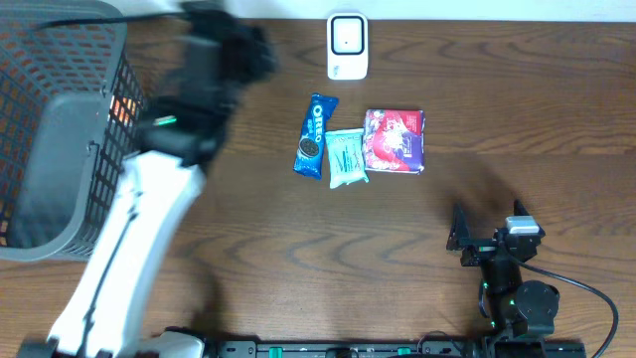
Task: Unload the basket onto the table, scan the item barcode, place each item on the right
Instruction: 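Place the blue Oreo pack left of the green wipes pack, then reach the left gripper into the basket and grasp the orange Kleenex pack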
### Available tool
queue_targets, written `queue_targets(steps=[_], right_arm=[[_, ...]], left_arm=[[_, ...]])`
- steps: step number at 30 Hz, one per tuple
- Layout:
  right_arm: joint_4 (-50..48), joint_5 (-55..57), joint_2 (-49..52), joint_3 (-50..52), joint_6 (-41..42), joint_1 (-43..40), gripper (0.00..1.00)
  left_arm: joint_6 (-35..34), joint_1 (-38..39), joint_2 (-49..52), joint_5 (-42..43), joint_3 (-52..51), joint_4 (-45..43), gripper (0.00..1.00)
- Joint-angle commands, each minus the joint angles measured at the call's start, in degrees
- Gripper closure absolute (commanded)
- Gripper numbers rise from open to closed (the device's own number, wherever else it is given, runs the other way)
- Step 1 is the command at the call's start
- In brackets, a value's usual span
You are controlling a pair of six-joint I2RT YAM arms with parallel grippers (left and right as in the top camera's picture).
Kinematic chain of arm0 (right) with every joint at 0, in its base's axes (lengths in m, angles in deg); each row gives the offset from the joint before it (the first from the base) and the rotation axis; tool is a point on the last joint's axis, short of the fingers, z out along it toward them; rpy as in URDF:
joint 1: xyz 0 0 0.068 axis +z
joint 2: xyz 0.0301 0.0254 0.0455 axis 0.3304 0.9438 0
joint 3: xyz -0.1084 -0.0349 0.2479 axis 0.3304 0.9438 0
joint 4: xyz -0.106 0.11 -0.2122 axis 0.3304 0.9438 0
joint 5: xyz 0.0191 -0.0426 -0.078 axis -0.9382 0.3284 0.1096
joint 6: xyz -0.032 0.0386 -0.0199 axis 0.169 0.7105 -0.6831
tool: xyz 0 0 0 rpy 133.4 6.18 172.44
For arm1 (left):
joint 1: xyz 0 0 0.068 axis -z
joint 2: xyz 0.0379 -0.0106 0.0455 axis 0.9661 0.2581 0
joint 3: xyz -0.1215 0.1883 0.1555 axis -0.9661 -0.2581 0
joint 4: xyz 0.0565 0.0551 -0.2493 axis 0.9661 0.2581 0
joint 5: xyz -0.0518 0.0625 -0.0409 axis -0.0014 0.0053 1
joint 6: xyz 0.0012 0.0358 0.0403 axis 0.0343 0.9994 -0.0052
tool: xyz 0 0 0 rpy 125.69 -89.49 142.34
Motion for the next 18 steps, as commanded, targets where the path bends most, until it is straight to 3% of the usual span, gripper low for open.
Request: queue_targets(steps=[1, 6, 9, 15, 18], right_arm=[[0.2, 0.02, -0.17, 0.09, -0.26, 0.5, 0.01], [0.2, 0.0, -0.17, 0.09, -0.26, 0.5, 0.01], [0.2, 0.02, -0.17, 0.09, -0.26, 0.5, 0.01], [0.2, 0.02, -0.2, 0.09, -0.26, 0.5, 0.01], [0.2, 0.02, -0.17, 0.09, -0.26, 0.5, 0.01]], left_arm=[[4.66, -14.32, -6.38, -1.57, 0.55, -2.36, 0.23], [4.98, -34.75, -4.76, -1.51, 0.52, -1.31, 0.23], [4.96, -40.52, 0.44, -1.14, 0.52, 2.01, 0.23], [1.05, -48.0, 12.83, 21.53, 0.52, 0.85, 0.23], [0.85, -48.19, 17.29, 26.45, 0.52, -0.33, 0.23]])
